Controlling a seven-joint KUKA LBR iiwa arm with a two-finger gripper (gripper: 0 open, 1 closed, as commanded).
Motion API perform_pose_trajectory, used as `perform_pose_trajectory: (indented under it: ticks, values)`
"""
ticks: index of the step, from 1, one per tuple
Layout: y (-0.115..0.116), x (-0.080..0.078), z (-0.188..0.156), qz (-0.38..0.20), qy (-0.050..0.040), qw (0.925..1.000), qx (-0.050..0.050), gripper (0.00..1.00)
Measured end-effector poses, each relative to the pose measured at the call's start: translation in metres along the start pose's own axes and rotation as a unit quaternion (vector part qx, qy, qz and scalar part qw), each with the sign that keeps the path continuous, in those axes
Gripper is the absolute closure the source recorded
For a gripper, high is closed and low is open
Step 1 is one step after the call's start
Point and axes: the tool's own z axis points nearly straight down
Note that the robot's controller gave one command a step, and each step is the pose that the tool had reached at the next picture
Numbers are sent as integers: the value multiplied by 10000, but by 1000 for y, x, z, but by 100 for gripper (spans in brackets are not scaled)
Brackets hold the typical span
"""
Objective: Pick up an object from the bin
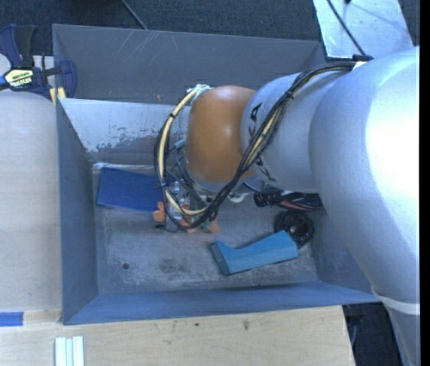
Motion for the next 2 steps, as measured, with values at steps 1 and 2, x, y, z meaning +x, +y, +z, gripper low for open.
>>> perform_pose_trajectory:
  ticks: [1, 2]
  values:
    - [29, -25, 13, -25, -1, 10000, 29, 100]
    - [16, 14, 15, -117, 11, 9999, 8, 100]
